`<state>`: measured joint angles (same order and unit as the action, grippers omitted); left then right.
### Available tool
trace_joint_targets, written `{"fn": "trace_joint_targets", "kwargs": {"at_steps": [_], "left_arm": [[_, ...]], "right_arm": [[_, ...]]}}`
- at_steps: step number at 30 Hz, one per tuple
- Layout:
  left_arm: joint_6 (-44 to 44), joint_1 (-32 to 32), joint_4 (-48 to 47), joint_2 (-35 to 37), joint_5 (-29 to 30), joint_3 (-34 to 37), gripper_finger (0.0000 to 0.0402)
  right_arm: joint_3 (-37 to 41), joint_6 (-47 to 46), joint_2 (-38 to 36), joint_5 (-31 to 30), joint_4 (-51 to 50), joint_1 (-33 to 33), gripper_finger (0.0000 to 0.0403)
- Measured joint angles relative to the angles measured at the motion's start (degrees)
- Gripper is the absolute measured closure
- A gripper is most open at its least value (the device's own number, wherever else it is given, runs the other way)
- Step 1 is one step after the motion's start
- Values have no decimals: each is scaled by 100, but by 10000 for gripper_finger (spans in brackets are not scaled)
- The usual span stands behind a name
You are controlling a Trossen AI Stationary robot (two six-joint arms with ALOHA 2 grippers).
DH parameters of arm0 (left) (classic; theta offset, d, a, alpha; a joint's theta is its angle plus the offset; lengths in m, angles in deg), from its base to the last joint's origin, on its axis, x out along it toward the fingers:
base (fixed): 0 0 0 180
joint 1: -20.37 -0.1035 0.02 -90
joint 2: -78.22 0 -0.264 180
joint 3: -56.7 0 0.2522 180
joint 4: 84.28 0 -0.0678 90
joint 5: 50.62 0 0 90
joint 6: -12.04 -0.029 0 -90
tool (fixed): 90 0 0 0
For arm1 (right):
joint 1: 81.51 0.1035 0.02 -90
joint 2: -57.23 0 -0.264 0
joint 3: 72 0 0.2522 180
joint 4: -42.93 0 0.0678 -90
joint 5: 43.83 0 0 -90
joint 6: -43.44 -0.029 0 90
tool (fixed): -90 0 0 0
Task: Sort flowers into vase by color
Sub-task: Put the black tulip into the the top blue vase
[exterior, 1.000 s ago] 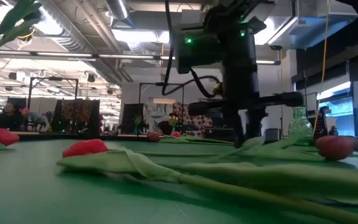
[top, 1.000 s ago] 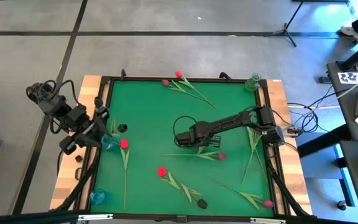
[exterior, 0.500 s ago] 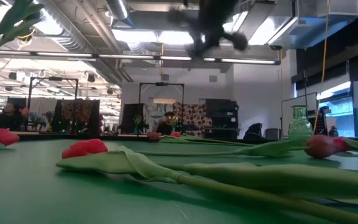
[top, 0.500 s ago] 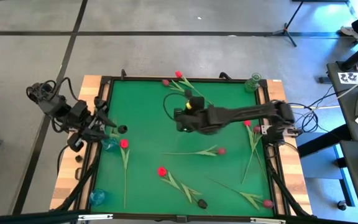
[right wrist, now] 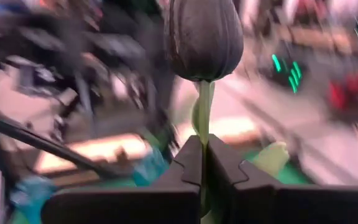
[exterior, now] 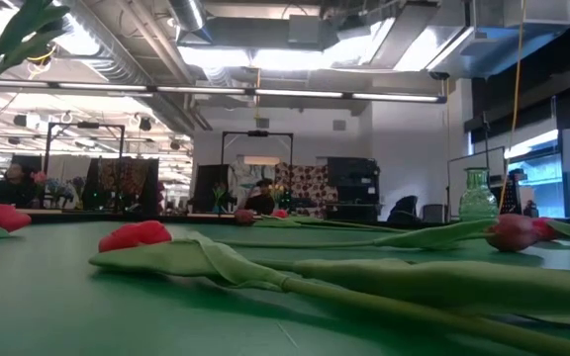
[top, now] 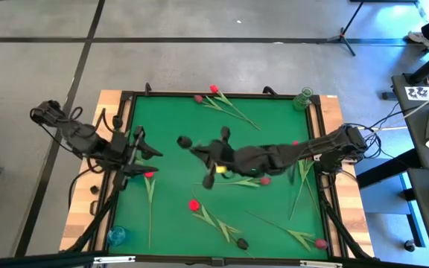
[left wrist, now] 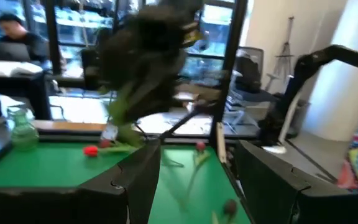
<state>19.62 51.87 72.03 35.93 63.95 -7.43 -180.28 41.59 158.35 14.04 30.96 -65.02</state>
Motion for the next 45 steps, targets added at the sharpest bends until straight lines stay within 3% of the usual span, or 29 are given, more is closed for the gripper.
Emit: {"fn": "trace_joint_targets", "kwargs": {"at_steps": [7,12,15,25,30,35,40,43,45], "left_arm": [[-531,0,759,-578,35,7,197],[-704,-166,1233,-809,185,2,197],[-769,-435,1652,-1100,12,2,197],[-979,-791,2500,-1920,-279,7,197],[-968,-802,2626,-1916,420,7,206],[-935,-782,2593,-1910,480,7,250],[-858,-769,2615,-1910,625,7,332],[-975,-761,2496,-1905,641,5,385],[-1117,-680,2470,-1905,667,4,390]], "right_arm": [[0,1859,-11,794,1780,200,398],[0,2029,22,1933,2112,63,398],[-2,2027,102,2261,2180,-25,398],[2,2022,291,2200,2050,-155,397],[2,2059,291,2000,2029,-151,397],[0,2127,291,1523,1919,-173,397],[0,2025,291,1514,1841,-191,394],[0,2013,291,1478,1804,-190,370],[0,2007,297,1481,1806,-190,340]]}}
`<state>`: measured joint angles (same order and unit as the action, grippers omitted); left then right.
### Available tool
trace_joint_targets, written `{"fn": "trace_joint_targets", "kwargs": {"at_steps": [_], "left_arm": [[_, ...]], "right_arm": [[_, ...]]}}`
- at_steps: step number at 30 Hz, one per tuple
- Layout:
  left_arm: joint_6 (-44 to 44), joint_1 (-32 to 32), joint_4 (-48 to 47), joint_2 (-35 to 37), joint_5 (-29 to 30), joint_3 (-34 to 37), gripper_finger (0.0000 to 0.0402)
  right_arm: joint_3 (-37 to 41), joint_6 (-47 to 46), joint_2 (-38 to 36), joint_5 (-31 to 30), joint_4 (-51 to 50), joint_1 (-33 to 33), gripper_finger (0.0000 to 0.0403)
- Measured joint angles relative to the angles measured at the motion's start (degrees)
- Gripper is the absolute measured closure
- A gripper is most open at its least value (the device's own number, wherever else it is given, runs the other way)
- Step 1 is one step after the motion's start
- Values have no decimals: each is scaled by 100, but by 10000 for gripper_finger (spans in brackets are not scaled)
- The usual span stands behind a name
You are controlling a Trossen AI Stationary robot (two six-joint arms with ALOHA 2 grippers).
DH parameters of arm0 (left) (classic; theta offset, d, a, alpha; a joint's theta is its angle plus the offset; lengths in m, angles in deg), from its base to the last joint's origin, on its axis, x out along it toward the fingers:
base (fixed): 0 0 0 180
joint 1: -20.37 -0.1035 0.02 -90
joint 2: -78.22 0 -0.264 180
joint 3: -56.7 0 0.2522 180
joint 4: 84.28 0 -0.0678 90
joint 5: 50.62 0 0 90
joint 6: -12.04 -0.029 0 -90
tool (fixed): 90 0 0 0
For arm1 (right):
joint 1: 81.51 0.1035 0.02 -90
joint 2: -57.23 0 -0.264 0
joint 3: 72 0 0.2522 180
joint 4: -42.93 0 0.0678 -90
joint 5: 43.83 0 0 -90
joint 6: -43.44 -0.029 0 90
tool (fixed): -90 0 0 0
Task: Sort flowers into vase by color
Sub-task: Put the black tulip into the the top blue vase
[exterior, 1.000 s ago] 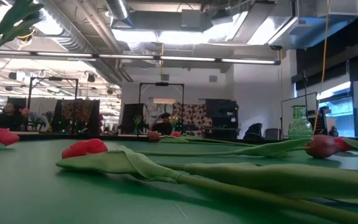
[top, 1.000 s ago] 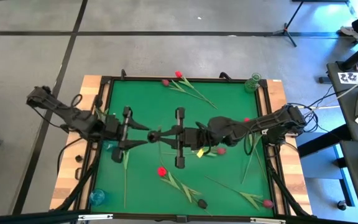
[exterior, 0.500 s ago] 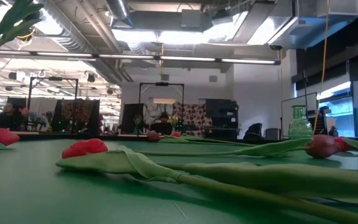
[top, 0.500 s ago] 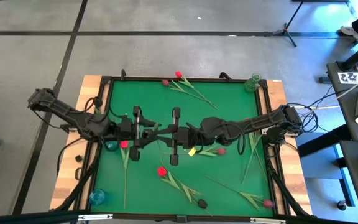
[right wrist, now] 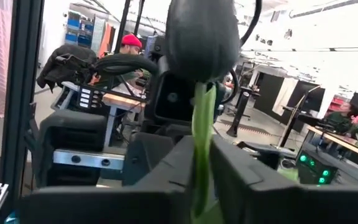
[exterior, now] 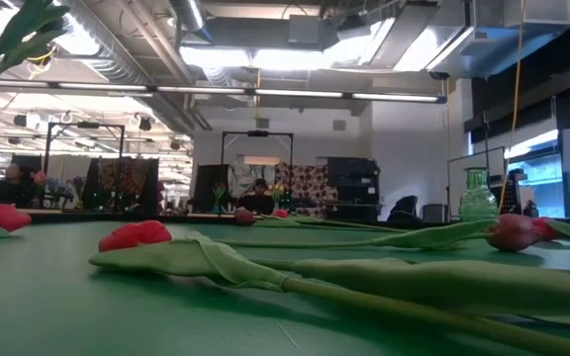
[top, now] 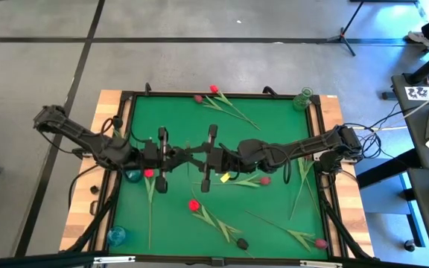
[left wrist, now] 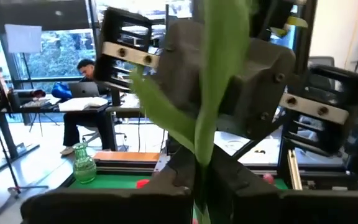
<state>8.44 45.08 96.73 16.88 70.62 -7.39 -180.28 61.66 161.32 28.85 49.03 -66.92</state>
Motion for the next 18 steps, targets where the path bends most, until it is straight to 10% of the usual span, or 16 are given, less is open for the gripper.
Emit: {"fn": "trace_joint_targets", "kwargs": {"at_steps": [10,18], "left_arm": [[-295,1054,-1749,645,-35,-782,397],[-116,2434,-3389,1970,-216,-1001,396]], "right_arm": [[-6,158,-396,-10,124,216,164],[-4,393,-468,-549,-104,645,139]]}}
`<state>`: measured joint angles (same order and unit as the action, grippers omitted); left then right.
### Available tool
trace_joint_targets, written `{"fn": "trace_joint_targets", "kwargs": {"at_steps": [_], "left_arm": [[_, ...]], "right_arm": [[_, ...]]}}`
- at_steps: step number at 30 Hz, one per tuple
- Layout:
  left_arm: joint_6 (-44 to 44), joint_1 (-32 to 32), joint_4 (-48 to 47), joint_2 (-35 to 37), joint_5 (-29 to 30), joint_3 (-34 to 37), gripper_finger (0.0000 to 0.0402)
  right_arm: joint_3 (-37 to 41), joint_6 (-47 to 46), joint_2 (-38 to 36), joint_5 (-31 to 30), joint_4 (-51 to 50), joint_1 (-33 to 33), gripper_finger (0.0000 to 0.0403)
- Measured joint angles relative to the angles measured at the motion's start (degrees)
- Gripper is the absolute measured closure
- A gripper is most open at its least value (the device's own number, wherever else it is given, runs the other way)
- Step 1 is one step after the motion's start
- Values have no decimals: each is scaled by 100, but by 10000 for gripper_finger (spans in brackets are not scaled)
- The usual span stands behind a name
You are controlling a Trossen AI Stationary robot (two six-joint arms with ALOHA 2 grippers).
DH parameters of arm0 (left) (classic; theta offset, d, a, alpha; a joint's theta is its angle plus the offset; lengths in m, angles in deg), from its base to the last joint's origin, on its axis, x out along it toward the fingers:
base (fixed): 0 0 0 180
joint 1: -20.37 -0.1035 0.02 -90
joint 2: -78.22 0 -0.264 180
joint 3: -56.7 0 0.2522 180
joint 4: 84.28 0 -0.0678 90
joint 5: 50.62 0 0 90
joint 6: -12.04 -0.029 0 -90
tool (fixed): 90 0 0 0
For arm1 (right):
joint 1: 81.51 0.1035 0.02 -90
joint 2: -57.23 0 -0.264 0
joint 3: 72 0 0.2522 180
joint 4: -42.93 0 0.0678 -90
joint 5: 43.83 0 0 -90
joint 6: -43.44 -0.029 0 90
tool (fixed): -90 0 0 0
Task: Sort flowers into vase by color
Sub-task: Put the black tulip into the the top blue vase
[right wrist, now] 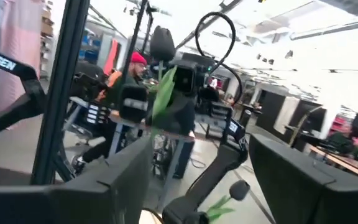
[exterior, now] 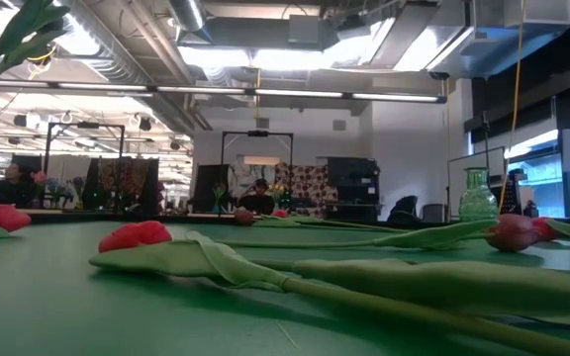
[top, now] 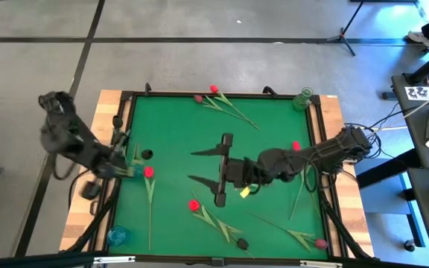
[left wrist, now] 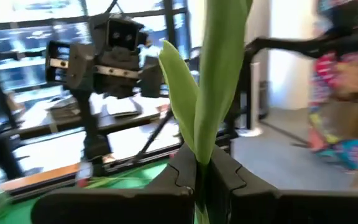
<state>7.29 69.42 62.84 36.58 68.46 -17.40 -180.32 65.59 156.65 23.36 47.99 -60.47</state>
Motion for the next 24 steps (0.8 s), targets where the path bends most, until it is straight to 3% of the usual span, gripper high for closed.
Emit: {"fn": "trace_joint_targets", "kwargs": {"at_steps": [8,21,24], "left_arm": [[352,897,-1678,916,177,81,396],[404,953,-2644,1409,902,599,396],[541,953,-2715,1558,1395,733,396]], "right_arm": [[0,-79,2,-406,-436,151,158],[2,-669,2,-616,-1128,225,162],[2,-701,2,-616,-1151,225,162]]}}
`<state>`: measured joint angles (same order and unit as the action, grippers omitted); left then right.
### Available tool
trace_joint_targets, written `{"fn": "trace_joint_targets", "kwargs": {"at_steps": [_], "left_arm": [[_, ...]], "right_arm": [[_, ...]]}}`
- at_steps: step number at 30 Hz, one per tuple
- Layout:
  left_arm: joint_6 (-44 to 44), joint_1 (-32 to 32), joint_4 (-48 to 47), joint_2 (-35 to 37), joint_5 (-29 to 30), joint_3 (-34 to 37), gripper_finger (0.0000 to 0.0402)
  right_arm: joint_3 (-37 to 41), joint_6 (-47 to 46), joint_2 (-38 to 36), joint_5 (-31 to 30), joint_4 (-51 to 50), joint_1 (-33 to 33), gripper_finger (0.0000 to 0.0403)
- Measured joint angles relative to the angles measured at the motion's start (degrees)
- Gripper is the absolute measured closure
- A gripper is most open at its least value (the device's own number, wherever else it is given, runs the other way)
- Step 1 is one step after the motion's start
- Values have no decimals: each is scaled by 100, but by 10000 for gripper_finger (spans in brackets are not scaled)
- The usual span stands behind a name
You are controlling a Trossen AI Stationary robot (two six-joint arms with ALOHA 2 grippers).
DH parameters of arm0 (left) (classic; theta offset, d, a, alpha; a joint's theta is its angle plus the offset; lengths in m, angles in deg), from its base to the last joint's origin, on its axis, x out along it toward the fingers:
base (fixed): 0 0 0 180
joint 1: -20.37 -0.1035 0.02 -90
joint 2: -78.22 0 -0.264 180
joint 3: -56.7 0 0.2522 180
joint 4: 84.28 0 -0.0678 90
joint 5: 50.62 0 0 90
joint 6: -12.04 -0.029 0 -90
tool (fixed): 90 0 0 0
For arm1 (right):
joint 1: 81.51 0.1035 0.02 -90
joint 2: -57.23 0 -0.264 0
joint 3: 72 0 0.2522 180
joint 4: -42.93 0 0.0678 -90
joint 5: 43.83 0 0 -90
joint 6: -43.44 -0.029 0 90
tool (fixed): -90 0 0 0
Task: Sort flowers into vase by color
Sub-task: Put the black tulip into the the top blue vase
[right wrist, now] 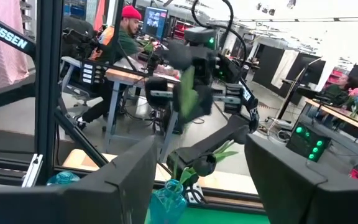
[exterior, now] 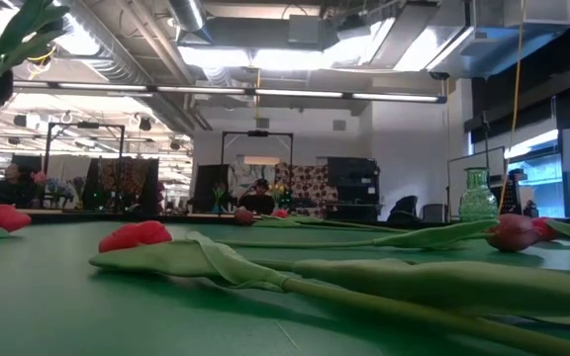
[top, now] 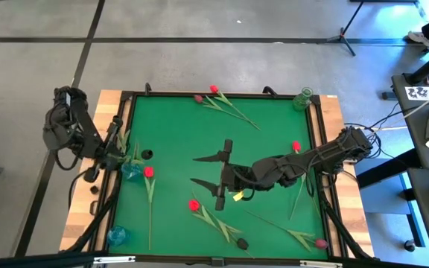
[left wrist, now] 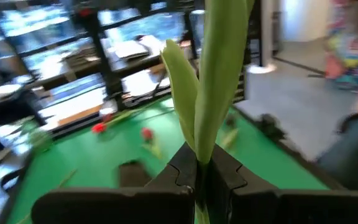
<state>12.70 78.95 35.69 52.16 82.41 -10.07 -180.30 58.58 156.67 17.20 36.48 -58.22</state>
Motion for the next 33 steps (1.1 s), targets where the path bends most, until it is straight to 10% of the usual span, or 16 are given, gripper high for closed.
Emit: {"fn": "trace_joint_targets", "kwargs": {"at_steps": [20,33], "left_arm": [[2393,-7,-643,463,1187,490,395],[3238,-4,-1392,470,586,628,379]], "right_arm": [[2,-140,2,-2,-155,-6,162],[2,-449,2,-4,-459,-2,162]]}}
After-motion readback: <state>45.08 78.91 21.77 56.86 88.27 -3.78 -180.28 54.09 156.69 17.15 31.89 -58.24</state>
